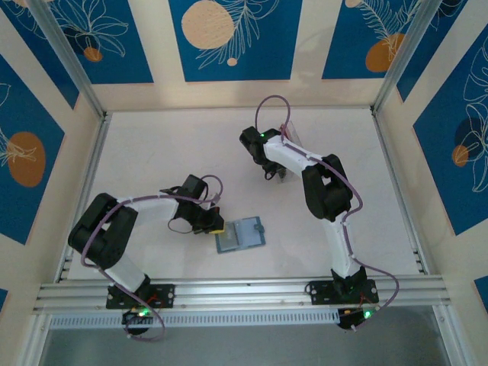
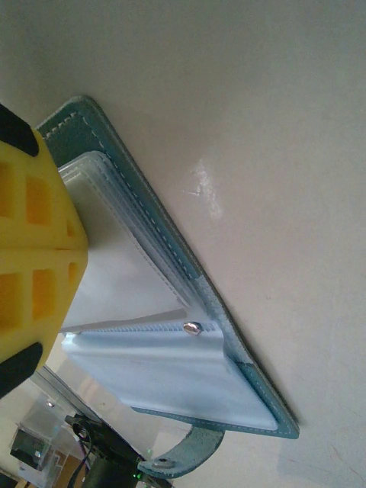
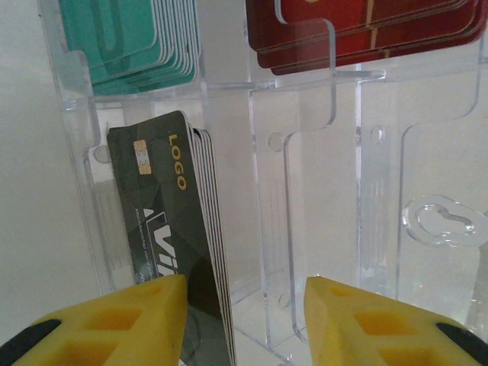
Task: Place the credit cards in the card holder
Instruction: Pick up the credit card from the storage box.
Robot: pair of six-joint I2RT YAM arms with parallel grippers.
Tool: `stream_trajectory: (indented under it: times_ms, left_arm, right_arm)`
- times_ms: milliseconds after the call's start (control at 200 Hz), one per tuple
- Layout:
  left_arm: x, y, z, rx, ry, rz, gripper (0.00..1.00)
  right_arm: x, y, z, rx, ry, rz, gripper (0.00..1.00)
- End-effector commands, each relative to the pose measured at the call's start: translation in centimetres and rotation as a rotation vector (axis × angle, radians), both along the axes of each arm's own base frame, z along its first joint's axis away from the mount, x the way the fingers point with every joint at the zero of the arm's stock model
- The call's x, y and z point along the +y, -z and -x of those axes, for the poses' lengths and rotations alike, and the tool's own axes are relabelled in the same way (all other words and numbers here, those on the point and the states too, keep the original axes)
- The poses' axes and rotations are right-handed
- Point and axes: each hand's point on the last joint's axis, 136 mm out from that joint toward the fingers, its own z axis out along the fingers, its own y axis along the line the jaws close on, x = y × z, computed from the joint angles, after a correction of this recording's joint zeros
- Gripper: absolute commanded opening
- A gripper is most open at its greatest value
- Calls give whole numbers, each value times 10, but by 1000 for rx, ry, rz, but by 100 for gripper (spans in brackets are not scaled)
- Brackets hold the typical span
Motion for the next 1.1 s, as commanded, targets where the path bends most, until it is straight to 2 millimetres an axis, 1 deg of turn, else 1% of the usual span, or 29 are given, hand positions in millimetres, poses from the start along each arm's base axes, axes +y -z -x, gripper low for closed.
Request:
stream_trajectory:
  times_ms: [0,150,320,535,975,1095]
  left_arm:
    - [17,21,20,65,-1,-96,0]
    - [17,20,20,64,0,-95,0]
    - [16,20,19,64,-1,-93,0]
    - [16,20,19,64,-1,-92,0]
    - [16,18,19,60,-2,-91,0]
    - [16,18,19,61,-1,-93,0]
  right_arm:
    - [-5,-30,-8,-67,2,3,44]
    - [-5,-33,-8,-71,-1,-1,39]
    - [-5,-34,-9,-69,-5,-6,38]
    - [-3,-41,-10,-78,-18,-17,34]
    - [-1,-34,-8,-41,-17,-56,18]
    - [-1,-33,-7,-36,-18,-59,15]
